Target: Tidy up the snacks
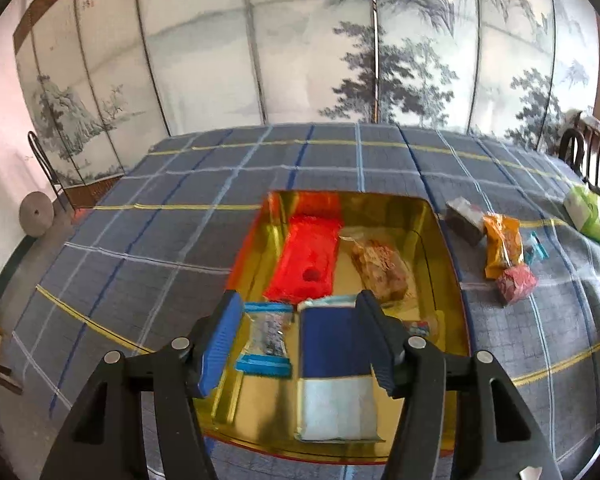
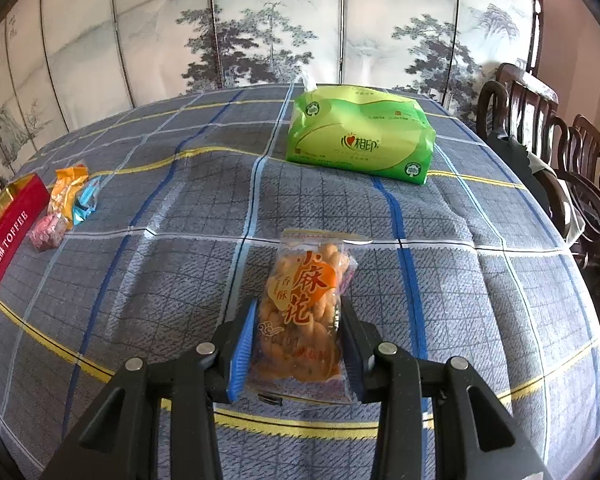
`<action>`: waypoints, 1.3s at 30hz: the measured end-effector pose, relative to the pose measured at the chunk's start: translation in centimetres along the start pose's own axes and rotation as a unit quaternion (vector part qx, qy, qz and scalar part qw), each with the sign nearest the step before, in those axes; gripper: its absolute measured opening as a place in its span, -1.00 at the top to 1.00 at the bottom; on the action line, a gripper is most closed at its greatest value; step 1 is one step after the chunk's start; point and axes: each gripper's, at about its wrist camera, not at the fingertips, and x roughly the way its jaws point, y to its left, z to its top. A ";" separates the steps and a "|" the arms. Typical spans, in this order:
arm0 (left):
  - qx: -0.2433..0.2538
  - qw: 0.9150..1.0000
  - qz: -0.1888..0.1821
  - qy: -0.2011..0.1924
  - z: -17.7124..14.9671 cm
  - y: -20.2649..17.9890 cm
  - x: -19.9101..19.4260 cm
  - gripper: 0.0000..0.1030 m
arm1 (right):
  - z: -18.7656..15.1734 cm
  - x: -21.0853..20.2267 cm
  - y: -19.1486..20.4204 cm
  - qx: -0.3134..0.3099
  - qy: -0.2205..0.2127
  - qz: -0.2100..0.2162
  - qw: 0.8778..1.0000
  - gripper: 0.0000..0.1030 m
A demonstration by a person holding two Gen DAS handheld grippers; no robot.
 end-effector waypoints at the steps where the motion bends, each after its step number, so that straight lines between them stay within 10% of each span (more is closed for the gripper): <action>1: -0.004 1.000 0.002 -0.008 0.0 0.4 -0.2 -0.09 | -0.1 -0.1 0.0 0.001 0.001 0.002 1.000 0.24; 17: -0.084 0.993 0.065 -0.043 -1.5 7.5 2.0 -0.16 | 1.4 -2.6 5.4 -0.016 -0.018 0.053 0.998 0.24; 39: -0.136 0.986 0.070 -0.070 -2.8 11.6 3.6 -0.35 | 8.5 -2.3 33.7 -0.170 -0.015 0.261 0.950 0.24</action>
